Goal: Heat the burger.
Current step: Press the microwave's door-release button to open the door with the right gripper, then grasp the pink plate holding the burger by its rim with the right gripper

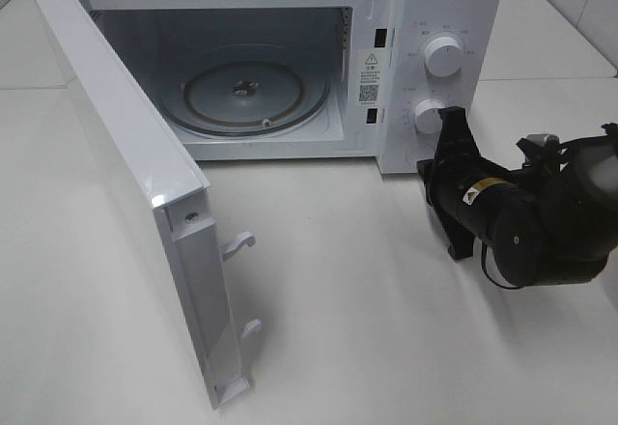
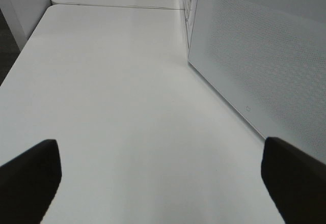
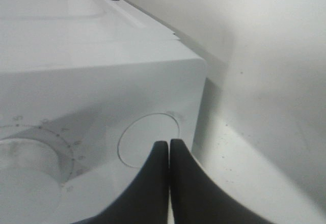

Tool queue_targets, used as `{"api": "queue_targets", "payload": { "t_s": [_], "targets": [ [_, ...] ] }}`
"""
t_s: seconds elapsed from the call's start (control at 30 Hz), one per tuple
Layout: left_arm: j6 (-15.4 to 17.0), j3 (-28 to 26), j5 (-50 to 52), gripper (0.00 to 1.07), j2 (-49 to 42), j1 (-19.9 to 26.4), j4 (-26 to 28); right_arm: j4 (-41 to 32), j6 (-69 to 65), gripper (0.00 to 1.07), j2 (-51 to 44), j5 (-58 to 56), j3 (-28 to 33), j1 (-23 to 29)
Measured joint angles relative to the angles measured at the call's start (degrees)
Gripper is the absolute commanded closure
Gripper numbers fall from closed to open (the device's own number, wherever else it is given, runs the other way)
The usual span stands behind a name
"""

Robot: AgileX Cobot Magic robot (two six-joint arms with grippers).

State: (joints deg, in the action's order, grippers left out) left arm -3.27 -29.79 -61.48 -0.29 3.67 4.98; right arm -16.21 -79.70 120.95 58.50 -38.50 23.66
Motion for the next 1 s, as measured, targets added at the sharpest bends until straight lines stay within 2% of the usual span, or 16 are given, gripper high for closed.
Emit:
{"api": "queue_targets", "payload": {
  "t_s": [0.37, 0.6, 0.8, 0.87, 0.9, 0.97, 1.0],
  "targets": [
    [0.00, 0.00, 0.00, 0.07, 0.00, 0.00, 0.00, 0.97, 1.20, 1.07, -5.16, 0.29, 5.27, 0.00],
    [0.00, 0.00, 0.00, 0.07, 0.00, 0.00, 0.00, 7.39, 10.08, 1.07, -11.46, -6.47, 10.03, 0.00],
    [0.00, 0.00, 0.00, 0.07, 0.00, 0.00, 0.00, 9.17, 23.61, 1.07, -20.45, -18.51, 13.35, 0.00],
    [0.00, 0.00, 0.00, 0.07, 0.00, 0.00, 0.00, 10.26, 32.37, 1.07, -26.13, -29.16, 13.69, 0.00],
    [0.00, 0.00, 0.00, 0.07, 0.00, 0.00, 0.00, 10.26, 32.37, 1.07, -26.13, -29.16, 13.69, 0.00],
    [0.00, 0.00, 0.00, 0.07, 0.00, 0.00, 0.00, 11.63, 45.21, 1.07, -33.80, -43.77, 13.58, 0.00],
    [0.00, 0.00, 0.00, 0.07, 0.00, 0.00, 0.00, 11.63, 45.21, 1.07, -33.80, -43.77, 13.58, 0.00]
  ]
}}
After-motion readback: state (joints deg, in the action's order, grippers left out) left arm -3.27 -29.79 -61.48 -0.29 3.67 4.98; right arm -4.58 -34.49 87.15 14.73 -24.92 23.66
